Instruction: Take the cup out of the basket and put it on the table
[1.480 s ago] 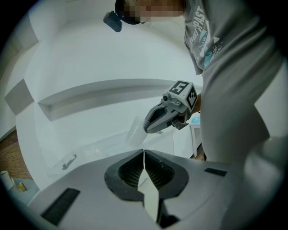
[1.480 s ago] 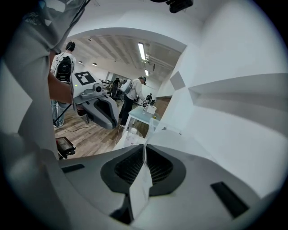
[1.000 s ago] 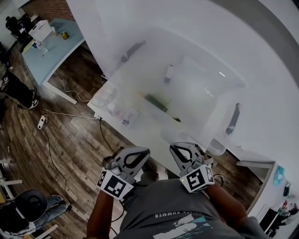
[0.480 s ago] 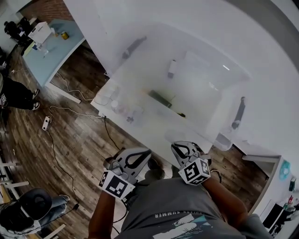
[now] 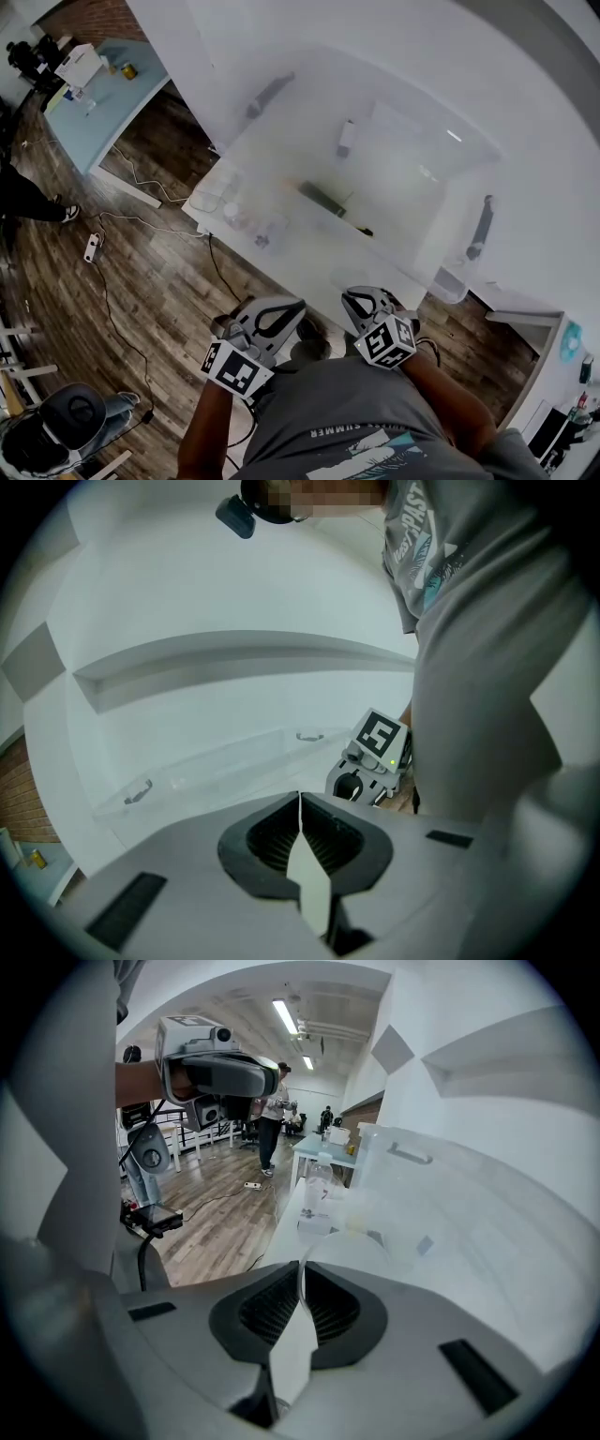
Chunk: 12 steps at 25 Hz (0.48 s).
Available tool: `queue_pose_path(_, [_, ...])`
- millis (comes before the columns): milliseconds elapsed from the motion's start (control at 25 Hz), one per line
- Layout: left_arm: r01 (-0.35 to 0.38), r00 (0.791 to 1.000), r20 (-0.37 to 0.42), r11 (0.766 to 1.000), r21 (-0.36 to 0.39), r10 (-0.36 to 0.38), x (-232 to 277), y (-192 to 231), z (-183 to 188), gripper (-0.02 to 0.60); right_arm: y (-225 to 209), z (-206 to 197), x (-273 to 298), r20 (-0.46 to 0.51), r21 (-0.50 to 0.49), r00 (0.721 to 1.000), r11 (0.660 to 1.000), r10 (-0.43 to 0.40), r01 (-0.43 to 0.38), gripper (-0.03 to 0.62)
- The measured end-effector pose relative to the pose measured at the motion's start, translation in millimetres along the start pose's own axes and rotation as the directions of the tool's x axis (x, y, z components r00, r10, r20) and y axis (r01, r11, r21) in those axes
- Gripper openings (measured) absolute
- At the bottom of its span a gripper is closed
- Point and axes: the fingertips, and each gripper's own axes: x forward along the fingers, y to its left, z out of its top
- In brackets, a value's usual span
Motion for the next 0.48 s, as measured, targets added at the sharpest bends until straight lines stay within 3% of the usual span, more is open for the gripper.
queue_pose_path(480, [0.036, 0.999, -0.038, 0.999, 0.003, -0.036, 16, -17, -12, 0.015, 12, 0, 20, 0.001, -0.001, 0.997, 0.997, 0.073, -0.073, 0.032])
